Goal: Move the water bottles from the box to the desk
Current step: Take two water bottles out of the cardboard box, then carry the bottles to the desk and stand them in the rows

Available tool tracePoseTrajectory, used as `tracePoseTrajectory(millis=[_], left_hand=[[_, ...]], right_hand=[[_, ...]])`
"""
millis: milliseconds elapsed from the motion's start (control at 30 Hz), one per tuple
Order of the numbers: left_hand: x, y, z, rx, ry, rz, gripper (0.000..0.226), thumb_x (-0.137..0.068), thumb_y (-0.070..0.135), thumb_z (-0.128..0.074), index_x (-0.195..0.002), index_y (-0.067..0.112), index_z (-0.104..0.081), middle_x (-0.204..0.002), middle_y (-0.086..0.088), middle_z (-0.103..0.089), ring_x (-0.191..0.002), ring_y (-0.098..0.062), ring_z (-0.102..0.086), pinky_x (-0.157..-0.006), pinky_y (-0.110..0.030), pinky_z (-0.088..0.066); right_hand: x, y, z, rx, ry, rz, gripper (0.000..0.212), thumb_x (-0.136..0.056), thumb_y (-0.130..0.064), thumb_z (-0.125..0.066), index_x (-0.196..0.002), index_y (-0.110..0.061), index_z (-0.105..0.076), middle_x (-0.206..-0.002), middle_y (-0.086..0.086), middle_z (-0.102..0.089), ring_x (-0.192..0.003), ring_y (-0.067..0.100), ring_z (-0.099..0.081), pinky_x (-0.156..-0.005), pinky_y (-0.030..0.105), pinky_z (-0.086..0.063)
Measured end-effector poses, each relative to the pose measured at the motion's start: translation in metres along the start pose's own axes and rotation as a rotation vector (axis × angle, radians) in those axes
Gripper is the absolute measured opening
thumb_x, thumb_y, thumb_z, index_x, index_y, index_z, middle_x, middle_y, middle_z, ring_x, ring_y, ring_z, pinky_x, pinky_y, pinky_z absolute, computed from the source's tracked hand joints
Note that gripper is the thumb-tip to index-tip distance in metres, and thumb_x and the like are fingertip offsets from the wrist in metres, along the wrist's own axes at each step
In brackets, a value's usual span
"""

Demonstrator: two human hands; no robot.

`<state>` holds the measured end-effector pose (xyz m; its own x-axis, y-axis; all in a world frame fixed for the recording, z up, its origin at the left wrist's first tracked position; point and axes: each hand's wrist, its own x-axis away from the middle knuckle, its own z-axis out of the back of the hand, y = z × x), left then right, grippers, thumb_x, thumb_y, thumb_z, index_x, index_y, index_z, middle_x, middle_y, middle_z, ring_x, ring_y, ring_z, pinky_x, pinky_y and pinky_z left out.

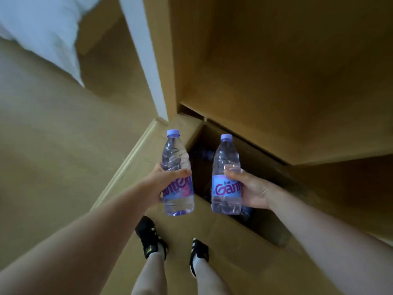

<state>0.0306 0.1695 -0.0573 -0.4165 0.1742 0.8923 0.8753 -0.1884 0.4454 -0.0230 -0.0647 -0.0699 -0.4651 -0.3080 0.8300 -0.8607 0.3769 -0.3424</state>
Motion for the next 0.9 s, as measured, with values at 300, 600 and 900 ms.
tracePoseTrajectory(millis=[300, 600, 900], left_hand=[[0.132, 0.021, 0.134, 0.223, 0.222, -0.170, 0.064, -0.070, 0.022, -0.083, -0.122, 0.016, -0.046, -0.110, -0.013, -0.066, -0.089, -0.025, -0.069, -0.066, -0.041, -0.060], [0.217, 0.007, 0.281, 0.279, 0.613, -0.208, 0.054, -0.068, 0.013, -0.083, -0.110, 0.008, -0.050, -0.100, -0.011, -0.065, -0.089, -0.025, -0.066, -0.084, -0.040, -0.055], [0.244, 0.020, 0.398, 0.383, 0.855, -0.132, 0.071, -0.067, 0.022, -0.083, -0.121, 0.007, -0.040, -0.114, -0.011, -0.060, -0.103, -0.030, -0.061, -0.094, -0.045, -0.050]], right_hand=[[0.018, -0.029, -0.193, 0.393, -0.022, 0.084, 0.049, -0.081, -0.033, -0.072, -0.120, -0.016, -0.049, -0.096, 0.009, -0.065, -0.088, 0.027, -0.063, -0.085, 0.050, -0.049], [-0.020, -0.002, -0.370, 0.525, 0.212, 0.211, 0.049, -0.083, -0.022, -0.075, -0.122, -0.013, -0.047, -0.093, 0.013, -0.065, -0.069, 0.025, -0.066, -0.063, 0.039, -0.058], [-0.067, -0.031, -0.532, 0.745, 0.076, 0.344, 0.053, -0.082, -0.013, -0.076, -0.120, -0.007, -0.040, -0.098, 0.008, -0.062, -0.078, 0.021, -0.065, -0.062, 0.029, -0.056]])
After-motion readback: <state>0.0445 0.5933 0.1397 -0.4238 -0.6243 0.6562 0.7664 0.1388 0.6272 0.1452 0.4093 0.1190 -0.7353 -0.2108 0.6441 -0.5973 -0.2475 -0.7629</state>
